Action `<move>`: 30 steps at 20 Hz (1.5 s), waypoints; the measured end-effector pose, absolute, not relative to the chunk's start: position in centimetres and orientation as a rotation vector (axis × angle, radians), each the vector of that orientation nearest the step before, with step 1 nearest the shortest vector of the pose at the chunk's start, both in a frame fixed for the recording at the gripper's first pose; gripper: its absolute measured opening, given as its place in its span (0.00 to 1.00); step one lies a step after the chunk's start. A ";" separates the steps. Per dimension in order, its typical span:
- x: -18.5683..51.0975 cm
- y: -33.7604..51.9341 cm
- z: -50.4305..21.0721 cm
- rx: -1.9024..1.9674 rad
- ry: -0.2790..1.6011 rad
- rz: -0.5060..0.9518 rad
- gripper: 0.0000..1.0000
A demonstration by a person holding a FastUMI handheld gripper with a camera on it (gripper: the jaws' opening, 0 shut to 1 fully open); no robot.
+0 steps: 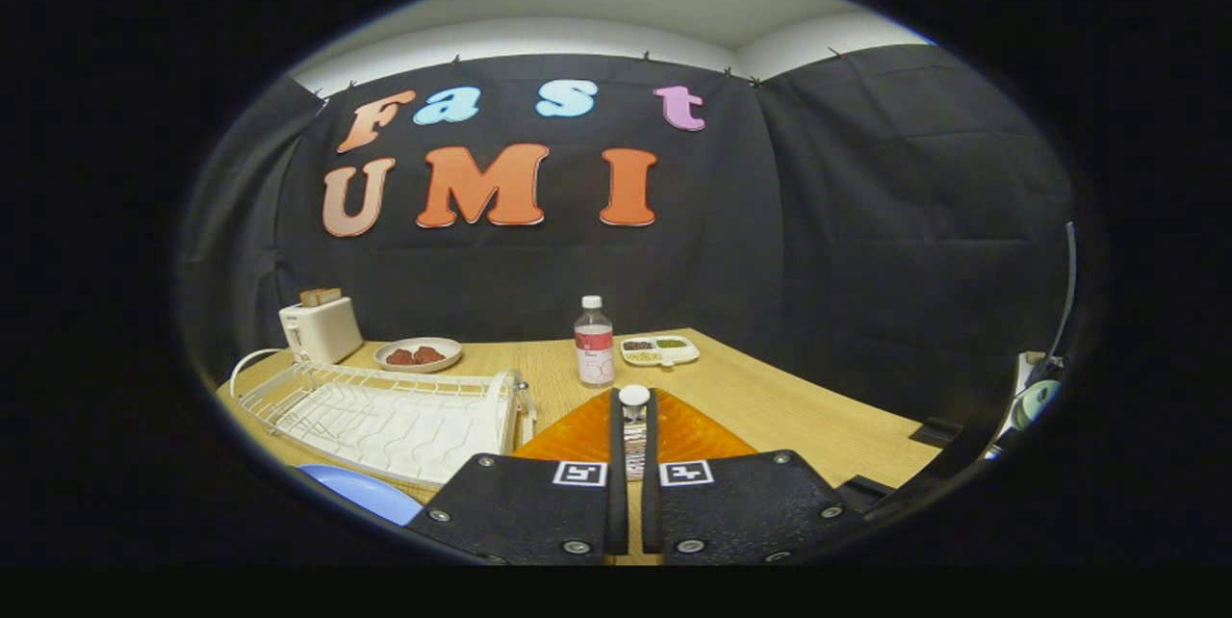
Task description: Take the plate from the dish rack, then take the spoon from the basket and place it into the plate.
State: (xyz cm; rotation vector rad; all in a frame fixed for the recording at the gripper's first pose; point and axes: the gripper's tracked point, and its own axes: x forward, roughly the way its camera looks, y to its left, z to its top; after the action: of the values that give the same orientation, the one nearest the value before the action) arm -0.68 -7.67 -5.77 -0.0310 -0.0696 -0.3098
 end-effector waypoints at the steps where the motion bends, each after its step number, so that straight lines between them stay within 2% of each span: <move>1: -1.3 -7.4 -5.2 -0.034 -0.081 -0.306 0.06; 8: -6.0 -3.9 -2.5 -0.044 -0.143 -0.249 0.06; 15: -10.3 2.4 -2.2 -0.040 -0.167 -0.115 0.06; 30: -12.8 15.1 -8.7 -0.036 -0.058 0.183 0.06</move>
State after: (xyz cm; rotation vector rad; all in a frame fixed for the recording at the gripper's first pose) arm -12.85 15.05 -8.74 -0.0360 -0.0581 0.1827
